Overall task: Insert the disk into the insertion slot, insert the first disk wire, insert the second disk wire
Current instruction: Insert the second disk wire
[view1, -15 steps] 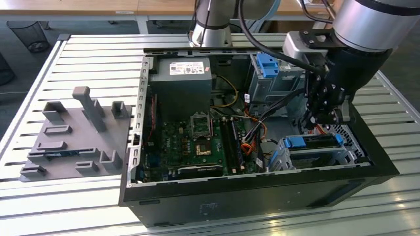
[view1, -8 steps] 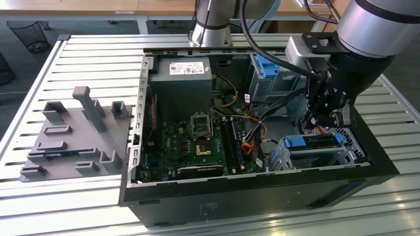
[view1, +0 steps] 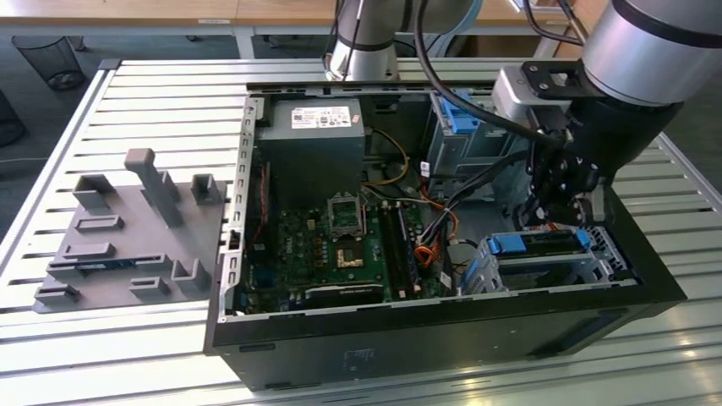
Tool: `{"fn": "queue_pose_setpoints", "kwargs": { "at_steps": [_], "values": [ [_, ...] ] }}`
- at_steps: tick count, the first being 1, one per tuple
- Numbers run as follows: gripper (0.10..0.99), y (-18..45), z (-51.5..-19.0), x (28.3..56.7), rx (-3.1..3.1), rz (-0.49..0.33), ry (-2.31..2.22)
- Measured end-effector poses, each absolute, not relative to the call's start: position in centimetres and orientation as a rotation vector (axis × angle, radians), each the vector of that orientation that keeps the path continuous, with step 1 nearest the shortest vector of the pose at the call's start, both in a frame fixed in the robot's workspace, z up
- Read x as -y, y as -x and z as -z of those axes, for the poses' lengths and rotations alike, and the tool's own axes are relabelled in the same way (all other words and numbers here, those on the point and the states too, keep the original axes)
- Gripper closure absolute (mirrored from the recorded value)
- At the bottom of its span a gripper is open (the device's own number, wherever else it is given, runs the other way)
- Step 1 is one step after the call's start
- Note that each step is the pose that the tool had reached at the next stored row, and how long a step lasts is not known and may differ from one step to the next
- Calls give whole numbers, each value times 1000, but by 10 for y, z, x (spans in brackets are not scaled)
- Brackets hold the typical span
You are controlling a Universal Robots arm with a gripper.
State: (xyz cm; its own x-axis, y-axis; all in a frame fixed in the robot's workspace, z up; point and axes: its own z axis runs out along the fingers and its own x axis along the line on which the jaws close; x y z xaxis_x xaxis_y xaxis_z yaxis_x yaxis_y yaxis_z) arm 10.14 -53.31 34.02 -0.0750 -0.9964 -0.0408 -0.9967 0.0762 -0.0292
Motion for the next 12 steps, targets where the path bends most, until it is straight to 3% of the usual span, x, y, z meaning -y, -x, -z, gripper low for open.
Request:
{"fn": "queue_pose_setpoints", "kwargs": {
  "at_steps": [12],
  "values": [
    [937,-103,-338,540,-2234,-11,2137]
  ]
}}
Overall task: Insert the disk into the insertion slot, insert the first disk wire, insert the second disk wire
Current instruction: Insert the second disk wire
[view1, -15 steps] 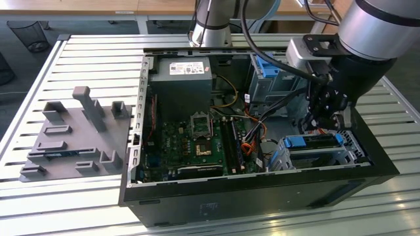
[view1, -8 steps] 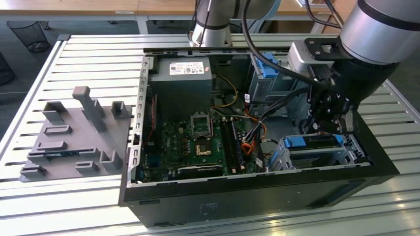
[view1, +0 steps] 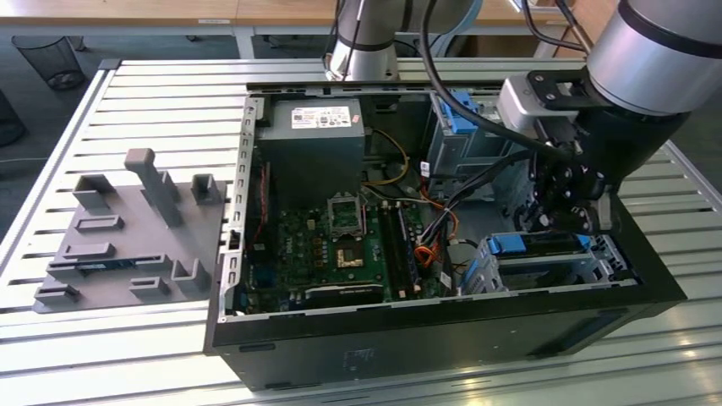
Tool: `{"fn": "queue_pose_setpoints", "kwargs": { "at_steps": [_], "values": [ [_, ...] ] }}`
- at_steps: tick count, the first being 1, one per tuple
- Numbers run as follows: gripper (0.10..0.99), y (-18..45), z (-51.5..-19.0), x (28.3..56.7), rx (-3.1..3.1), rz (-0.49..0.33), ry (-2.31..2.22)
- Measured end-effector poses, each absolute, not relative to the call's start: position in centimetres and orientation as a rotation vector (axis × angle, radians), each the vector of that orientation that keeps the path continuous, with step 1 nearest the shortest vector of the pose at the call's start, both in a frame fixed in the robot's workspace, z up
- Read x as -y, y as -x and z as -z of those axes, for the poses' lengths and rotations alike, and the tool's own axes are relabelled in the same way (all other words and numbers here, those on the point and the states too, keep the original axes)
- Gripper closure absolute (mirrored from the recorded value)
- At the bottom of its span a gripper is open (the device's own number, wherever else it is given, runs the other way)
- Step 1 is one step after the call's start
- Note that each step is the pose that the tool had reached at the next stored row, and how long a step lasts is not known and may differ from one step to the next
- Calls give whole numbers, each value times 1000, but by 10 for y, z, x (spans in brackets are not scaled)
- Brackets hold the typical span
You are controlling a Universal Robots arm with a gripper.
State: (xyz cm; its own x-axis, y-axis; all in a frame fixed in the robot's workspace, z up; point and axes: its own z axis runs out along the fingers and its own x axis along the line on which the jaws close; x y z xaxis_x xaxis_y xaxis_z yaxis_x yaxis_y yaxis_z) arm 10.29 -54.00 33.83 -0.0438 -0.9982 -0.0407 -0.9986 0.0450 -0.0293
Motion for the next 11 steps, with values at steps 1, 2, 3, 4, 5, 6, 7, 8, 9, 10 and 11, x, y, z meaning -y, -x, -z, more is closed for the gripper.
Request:
{"fn": "queue_pose_setpoints", "kwargs": {
  "at_steps": [1,2,3,4,5,6,7,8,9,10,11],
  "values": [
    [937,-103,-338,541,-2234,-11,2138],
    [937,-103,-338,543,-2233,-11,2138],
    [937,-103,-338,544,-2233,-12,2138],
    [937,-103,-338,546,-2233,-12,2138],
    [937,-103,-338,547,-2233,-12,2138],
    [937,-103,-338,548,-2233,-12,2138],
    [937,-103,-338,549,-2233,-12,2138],
    [937,-103,-338,549,-2233,-12,2137],
    [937,-103,-337,549,-2233,-12,2138],
    [937,-104,-337,549,-2233,-12,2138],
    [937,-104,-337,549,-2233,-12,2138]
  ]
}}
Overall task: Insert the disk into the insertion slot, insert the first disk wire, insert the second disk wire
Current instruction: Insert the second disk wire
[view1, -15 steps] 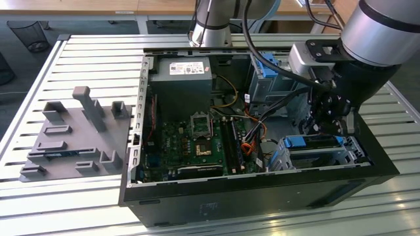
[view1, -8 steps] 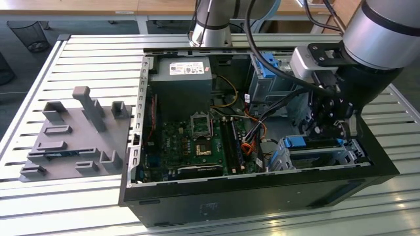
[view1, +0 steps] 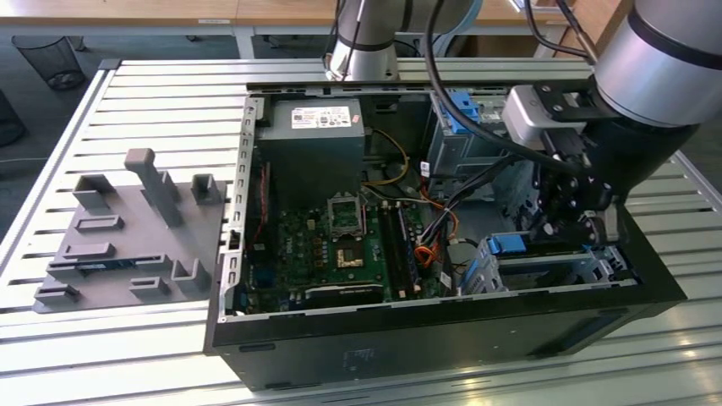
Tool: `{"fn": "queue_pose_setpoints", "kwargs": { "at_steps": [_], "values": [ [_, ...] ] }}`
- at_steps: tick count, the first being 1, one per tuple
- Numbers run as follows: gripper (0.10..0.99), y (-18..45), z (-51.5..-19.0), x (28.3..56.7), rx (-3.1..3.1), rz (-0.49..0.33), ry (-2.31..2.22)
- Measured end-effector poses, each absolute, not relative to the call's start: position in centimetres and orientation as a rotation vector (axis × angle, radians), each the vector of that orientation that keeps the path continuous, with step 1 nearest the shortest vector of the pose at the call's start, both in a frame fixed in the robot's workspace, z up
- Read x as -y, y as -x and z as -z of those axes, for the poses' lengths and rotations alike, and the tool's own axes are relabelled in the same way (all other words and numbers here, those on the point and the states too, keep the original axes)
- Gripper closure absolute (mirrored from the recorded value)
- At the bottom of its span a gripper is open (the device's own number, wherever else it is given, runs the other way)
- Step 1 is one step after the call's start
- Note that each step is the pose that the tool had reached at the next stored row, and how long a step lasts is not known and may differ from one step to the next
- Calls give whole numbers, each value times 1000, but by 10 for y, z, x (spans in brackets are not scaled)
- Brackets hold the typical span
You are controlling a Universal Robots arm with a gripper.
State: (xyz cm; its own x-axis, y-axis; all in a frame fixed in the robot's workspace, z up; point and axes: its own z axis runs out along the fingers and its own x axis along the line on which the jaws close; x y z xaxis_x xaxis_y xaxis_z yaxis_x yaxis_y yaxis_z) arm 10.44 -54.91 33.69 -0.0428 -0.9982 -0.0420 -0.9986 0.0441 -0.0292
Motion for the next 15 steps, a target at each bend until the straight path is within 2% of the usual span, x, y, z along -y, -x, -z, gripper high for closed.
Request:
{"fn": "queue_pose_setpoints", "kwargs": {
  "at_steps": [15],
  "values": [
    [937,-107,-335,547,-2231,-16,2136]
  ]
}}
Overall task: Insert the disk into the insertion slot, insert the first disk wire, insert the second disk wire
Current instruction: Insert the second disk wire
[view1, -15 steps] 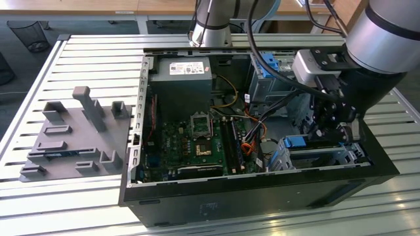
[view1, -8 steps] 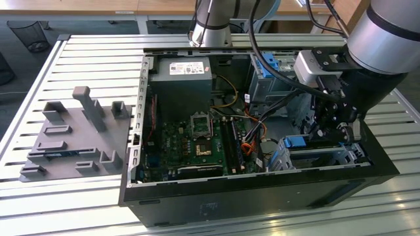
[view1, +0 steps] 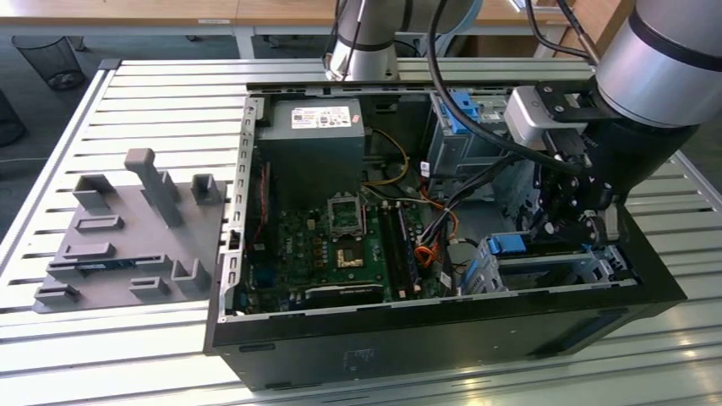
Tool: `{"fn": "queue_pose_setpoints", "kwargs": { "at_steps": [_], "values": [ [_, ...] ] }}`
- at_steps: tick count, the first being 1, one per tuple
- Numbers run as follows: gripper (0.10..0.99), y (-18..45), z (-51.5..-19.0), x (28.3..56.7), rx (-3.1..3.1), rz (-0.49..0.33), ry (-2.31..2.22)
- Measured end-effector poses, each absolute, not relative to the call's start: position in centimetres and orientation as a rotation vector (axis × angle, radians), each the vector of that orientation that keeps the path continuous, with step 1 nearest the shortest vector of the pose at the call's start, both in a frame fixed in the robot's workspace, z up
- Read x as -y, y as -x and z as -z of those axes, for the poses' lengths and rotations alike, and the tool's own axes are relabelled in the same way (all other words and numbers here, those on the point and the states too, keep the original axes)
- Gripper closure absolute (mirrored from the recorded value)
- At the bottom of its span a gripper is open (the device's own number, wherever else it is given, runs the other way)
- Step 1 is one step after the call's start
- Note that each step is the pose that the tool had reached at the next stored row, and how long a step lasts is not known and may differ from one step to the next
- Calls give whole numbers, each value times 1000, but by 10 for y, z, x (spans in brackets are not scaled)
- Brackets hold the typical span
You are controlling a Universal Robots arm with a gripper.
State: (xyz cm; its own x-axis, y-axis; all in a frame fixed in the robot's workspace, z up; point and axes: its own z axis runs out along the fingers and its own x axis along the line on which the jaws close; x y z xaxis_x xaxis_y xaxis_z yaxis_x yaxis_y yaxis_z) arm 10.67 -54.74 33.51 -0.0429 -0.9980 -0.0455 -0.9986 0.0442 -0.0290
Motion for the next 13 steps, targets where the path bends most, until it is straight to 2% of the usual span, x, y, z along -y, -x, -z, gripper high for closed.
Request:
{"fn": "queue_pose_setpoints", "kwargs": {
  "at_steps": [13],
  "values": [
    [937,-108,-333,547,-2231,-17,2136]
  ]
}}
